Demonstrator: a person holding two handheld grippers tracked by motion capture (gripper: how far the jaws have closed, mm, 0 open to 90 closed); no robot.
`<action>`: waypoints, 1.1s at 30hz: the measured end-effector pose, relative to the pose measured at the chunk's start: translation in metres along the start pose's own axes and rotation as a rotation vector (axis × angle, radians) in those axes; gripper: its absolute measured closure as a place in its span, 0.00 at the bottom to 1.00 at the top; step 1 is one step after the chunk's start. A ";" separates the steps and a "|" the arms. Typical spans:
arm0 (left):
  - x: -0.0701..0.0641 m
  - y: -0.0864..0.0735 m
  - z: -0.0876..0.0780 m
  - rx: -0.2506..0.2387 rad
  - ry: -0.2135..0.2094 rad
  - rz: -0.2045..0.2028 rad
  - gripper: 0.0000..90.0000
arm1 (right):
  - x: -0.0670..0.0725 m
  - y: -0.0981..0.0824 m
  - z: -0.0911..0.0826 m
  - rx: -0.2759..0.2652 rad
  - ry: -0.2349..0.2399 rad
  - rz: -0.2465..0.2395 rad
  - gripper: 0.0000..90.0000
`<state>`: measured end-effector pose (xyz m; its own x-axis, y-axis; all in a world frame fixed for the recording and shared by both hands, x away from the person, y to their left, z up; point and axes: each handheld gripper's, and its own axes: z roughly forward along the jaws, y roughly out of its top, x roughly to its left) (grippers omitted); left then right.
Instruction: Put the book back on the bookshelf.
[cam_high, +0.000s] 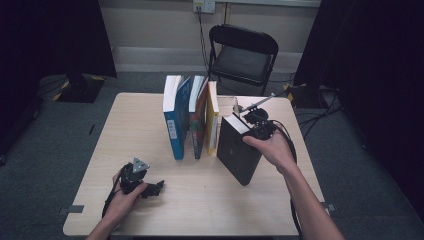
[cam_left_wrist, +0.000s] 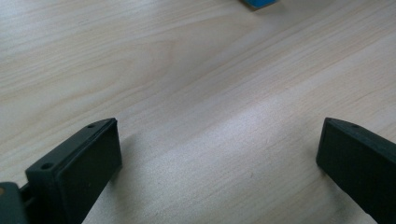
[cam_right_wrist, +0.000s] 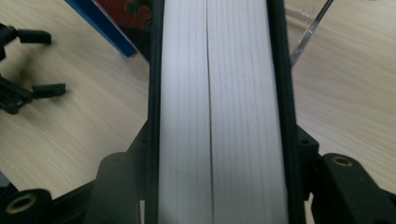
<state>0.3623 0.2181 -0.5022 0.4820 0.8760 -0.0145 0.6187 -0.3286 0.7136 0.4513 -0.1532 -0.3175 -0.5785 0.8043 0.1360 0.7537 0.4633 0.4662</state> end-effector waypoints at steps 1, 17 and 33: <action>0.000 0.000 0.000 0.000 -0.001 0.000 0.00 | 0.001 0.002 0.001 0.018 -0.008 0.000 0.51; 0.000 0.000 0.000 0.000 -0.001 0.000 0.00 | 0.010 0.011 0.008 0.145 -0.095 -0.039 0.58; 0.000 0.000 0.000 -0.001 -0.002 0.001 0.00 | 0.010 0.019 0.004 0.130 -0.163 0.023 0.60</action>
<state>0.3625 0.2182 -0.5022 0.4840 0.8749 -0.0149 0.6177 -0.3295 0.7140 0.4614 -0.1352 -0.3108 -0.5106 0.8598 -0.0026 0.8062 0.4798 0.3461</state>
